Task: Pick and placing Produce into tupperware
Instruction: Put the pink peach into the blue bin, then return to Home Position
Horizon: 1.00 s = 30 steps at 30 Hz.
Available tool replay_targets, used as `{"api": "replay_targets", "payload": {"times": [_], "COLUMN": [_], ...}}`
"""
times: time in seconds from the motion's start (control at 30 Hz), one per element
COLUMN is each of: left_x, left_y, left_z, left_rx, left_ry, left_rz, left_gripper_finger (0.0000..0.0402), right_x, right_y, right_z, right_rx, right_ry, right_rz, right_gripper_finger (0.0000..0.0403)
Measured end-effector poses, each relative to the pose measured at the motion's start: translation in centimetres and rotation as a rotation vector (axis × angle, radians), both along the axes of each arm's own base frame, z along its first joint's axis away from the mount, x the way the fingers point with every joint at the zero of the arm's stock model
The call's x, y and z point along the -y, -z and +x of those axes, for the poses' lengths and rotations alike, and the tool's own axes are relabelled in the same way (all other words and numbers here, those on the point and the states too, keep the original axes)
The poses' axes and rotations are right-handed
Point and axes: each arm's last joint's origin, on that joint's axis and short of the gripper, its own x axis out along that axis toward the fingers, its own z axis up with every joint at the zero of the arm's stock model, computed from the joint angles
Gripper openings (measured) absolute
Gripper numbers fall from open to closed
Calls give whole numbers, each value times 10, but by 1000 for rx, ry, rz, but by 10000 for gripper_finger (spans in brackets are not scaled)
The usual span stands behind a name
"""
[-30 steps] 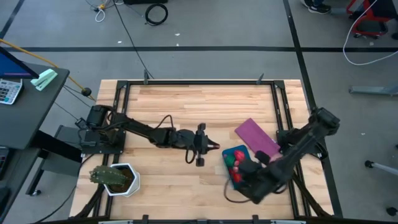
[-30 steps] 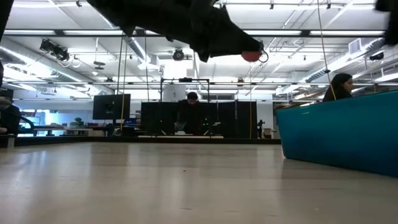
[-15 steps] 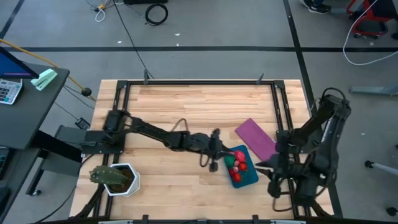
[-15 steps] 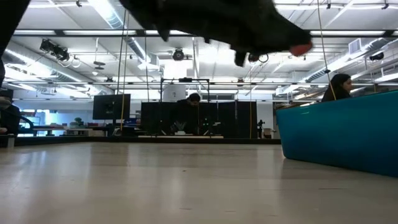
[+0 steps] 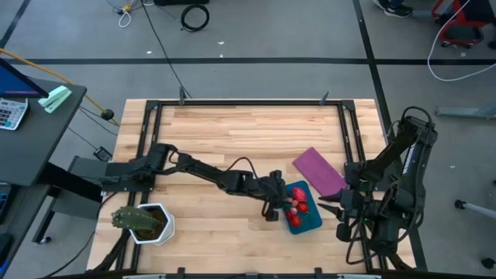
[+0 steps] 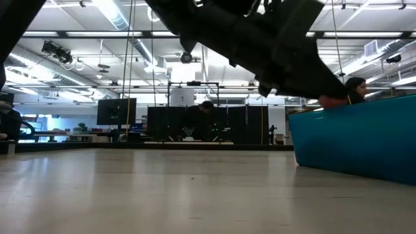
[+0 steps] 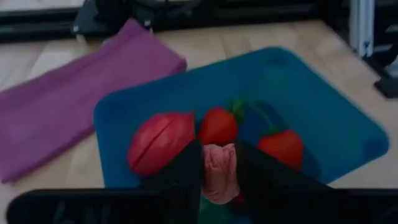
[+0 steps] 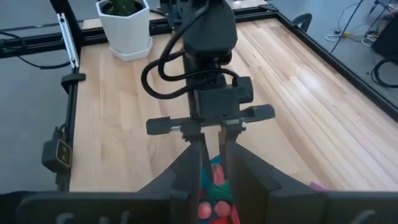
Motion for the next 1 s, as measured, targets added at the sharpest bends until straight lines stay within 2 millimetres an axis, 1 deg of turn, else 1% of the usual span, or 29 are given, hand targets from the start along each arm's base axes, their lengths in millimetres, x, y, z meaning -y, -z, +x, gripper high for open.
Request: {"api": "replay_targets", "payload": {"times": [0.27,0.37,0.47,0.53,0.63,0.7,0.8,0.9,1.0], "left_x": [-3,-4,-6,-9,-16,-20,-28,-33,-39], "left_y": [1,-9,-26,-44,-82,-109,-150,-193,-229], "left_z": [0,-1,-9,-20,-44,-67,-104,-143,-185], "left_rx": [-10,8,-15,-61,-120,-170,-186,-133,-61], "left_ry": [-9,-10,-29,-62,-129,-171,-215,-266,-341], "left_rz": [5,1,15,44,97,107,95,94,79], "left_gripper_finger": [155,165,164,158,147,138,127,119,111], "right_x": [0,0,0,1,1,2,8,22,43], "right_y": [0,0,0,0,-1,-2,-8,-17,-29], "right_z": [0,0,0,0,0,0,-2,-3,-3], "right_rx": [-12,-17,-30,-34,-32,-7,25,43,56], "right_ry": [-20,-27,-46,-56,-70,-59,-45,-29,8], "right_rz": [-34,-40,-61,-79,-118,-136,-129,-114,-73], "right_gripper_finger": [81,80,80,80,80,80,80,80,80]}}
